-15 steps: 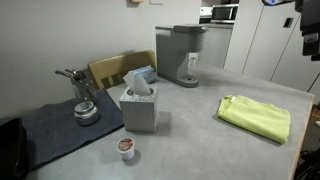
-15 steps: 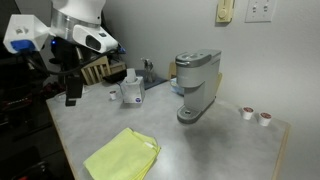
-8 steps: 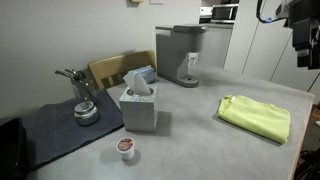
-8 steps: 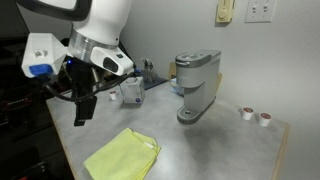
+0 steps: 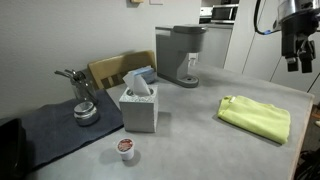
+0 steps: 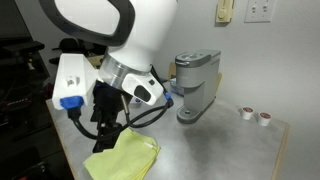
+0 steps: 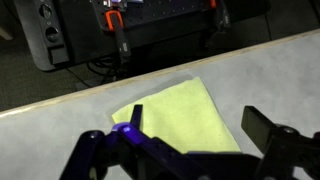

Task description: Unfold the towel slightly on the table

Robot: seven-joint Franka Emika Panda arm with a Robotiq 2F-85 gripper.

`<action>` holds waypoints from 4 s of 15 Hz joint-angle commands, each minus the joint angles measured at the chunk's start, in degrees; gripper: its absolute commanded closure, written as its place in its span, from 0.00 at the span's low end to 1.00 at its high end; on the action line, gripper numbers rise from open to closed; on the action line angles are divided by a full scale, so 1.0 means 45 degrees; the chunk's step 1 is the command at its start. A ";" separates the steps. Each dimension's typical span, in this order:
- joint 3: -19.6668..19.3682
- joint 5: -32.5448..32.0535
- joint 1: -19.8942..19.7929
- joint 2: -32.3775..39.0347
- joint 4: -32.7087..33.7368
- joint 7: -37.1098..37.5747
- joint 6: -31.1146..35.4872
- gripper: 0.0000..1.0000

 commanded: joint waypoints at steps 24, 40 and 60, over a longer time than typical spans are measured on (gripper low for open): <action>0.1265 -0.2304 -0.1031 0.5391 0.3392 -0.4446 -0.1592 0.00; 0.1409 -0.2173 -0.1151 0.5616 0.3554 -0.4702 -0.1575 0.00; 0.1847 -0.1022 -0.1895 0.5519 0.2415 -0.7615 0.2196 0.00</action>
